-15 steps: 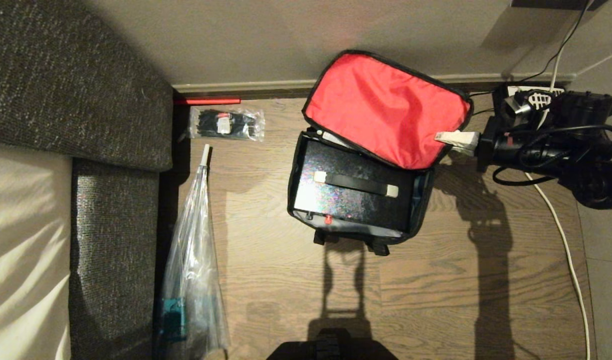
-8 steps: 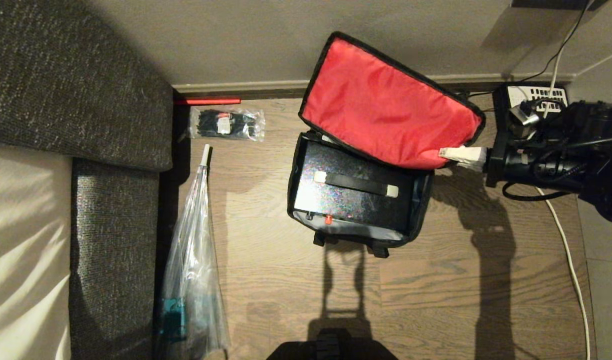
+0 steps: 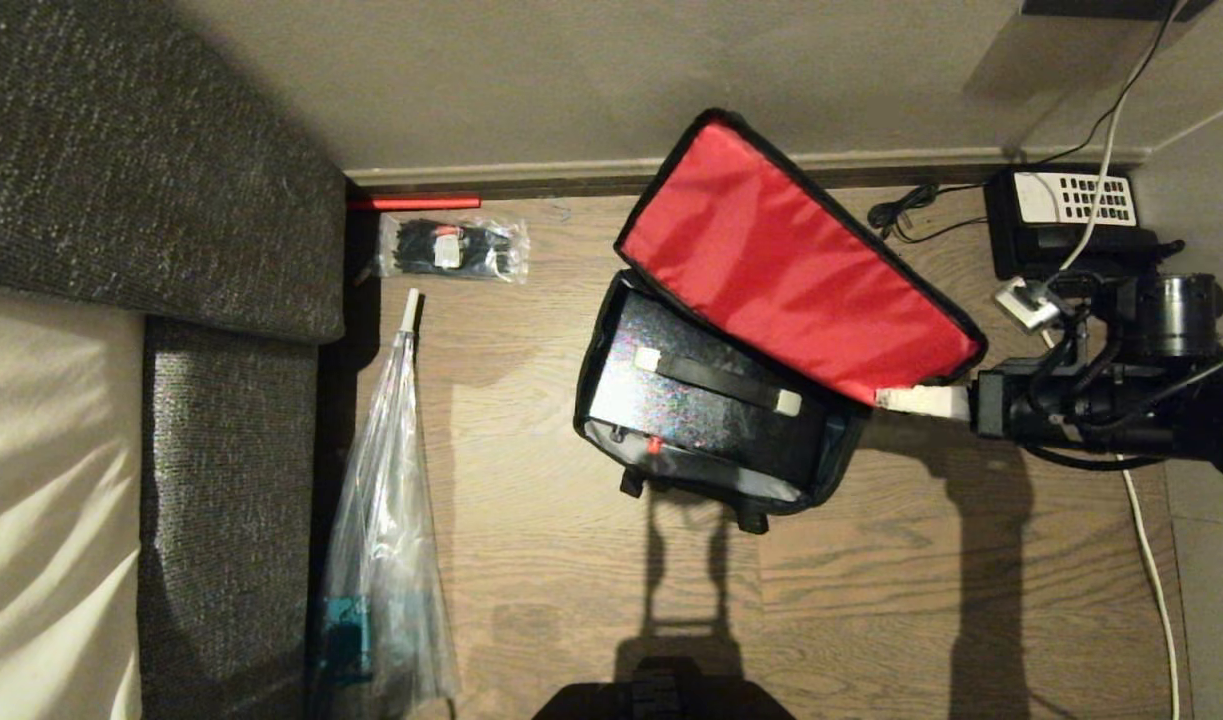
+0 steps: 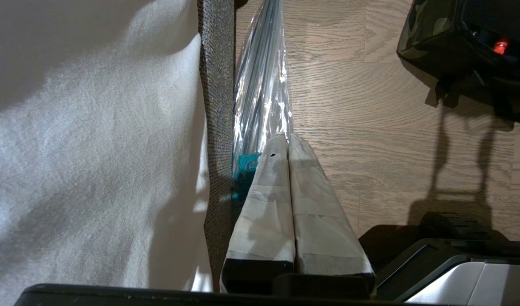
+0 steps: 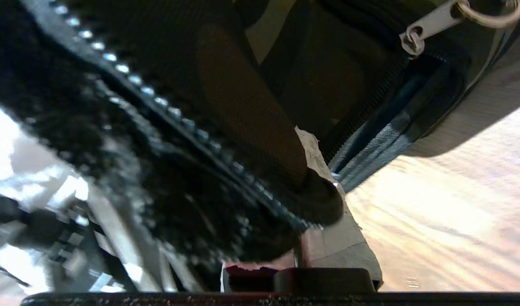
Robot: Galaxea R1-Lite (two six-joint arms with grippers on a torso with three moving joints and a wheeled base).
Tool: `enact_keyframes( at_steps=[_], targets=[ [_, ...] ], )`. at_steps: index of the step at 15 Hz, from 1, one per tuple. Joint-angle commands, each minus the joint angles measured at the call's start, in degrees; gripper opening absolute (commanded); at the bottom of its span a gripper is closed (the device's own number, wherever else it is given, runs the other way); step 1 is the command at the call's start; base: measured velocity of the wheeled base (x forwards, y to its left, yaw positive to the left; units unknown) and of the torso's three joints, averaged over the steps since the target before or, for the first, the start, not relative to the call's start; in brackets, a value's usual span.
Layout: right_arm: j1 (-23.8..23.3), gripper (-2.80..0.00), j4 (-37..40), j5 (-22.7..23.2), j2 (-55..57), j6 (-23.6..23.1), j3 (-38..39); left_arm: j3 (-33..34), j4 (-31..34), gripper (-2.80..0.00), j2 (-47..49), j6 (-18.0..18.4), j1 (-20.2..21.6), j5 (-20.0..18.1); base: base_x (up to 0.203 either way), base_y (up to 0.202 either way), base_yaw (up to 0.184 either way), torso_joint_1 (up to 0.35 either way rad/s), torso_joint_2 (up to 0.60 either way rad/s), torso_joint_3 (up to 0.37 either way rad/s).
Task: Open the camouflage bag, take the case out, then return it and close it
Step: Close the top of the storage box
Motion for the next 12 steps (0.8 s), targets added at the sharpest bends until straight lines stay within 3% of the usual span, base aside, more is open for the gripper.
enact_keyframes(
  at_steps=[1,7,8,10,11,12],
  targets=[
    [0.02,-2.80,0.71,0.18,-0.04,-2.87,1.14,0.01,0.00,-2.80,-0.02,0.00,0.02,0.04,0.000,0.000,0.000,0.000,0.00,0.000],
    [0.04,-2.80,1.42,0.71,-0.22,-4.74,2.55,0.01,0.00,-2.80,-0.02,0.00,0.02,0.04,0.000,0.000,0.000,0.000,0.00,0.000],
    [0.08,-2.80,2.13,0.92,-0.62,-6.03,4.02,0.01,0.00,-2.80,-0.02,0.00,-0.07,0.04,0.000,0.000,0.000,0.000,0.00,0.000],
    [0.18,-2.80,5.38,0.90,-1.81,-13.45,6.73,0.01,0.00,-2.80,-0.02,0.00,0.02,0.04,0.000,0.000,0.000,0.000,0.00,0.000],
    [0.21,0.00,7.37,0.86,-1.79,-15.45,6.55,0.01,0.00,-2.80,-0.02,0.00,0.02,0.04,0.000,0.000,0.000,0.000,0.00,0.000],
    [0.19,0.00,7.69,0.67,-1.58,-15.84,6.29,0.01,0.00,-2.80,-0.02,0.00,-0.03,0.04,0.000,0.000,0.000,0.000,0.00,0.000]
  ],
)
